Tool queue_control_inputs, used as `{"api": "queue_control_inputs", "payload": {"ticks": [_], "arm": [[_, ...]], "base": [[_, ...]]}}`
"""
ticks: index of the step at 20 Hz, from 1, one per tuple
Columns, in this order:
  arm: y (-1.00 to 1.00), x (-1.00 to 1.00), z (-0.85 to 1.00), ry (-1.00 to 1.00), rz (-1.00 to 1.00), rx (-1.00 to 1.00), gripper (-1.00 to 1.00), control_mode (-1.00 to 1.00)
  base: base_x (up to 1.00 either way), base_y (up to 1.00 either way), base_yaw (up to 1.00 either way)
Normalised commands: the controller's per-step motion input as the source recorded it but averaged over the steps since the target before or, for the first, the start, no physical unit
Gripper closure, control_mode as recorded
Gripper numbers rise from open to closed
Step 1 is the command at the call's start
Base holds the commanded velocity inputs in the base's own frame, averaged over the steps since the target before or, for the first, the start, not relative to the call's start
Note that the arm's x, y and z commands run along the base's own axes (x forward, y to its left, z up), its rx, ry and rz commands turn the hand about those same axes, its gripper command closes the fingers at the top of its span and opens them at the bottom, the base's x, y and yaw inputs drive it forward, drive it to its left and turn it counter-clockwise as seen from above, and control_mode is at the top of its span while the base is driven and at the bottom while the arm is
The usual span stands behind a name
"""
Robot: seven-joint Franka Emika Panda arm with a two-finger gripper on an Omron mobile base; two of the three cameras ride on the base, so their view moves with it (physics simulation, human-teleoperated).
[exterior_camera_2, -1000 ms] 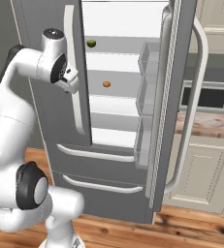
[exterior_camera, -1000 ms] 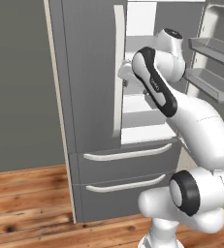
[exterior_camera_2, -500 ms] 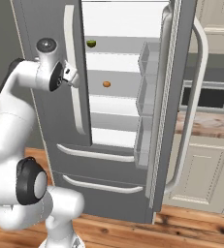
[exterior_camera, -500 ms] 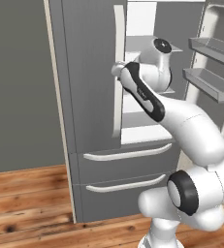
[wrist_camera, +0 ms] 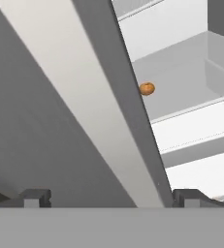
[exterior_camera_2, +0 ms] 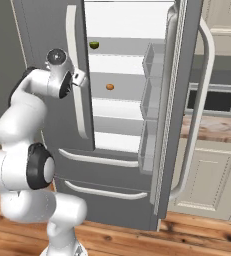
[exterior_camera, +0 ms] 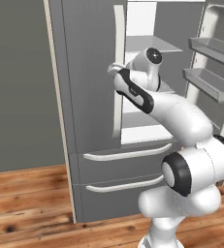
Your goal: Retrieve the kiwi and tangerine from the fridge and place them into the bowl on the dining table.
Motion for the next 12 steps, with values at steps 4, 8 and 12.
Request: {"api": "queue_control_inputs", "payload": {"ticks": [4, 8, 12], "arm": [[0.0, 0.64, 0.0, -0.03, 0.0, 0.0, -1.0, -1.0], [0.0, 0.61, 0.0, -0.09, 0.0, -0.01, -1.0, -1.0], [0.01, 0.64, -0.05, -0.11, 0.0, -0.01, -1.0, -1.0]], "base": [[0.0, 0.0, 0.0], [0.0, 0.0, 0.0], [0.0, 0.0, 0.0]]}}
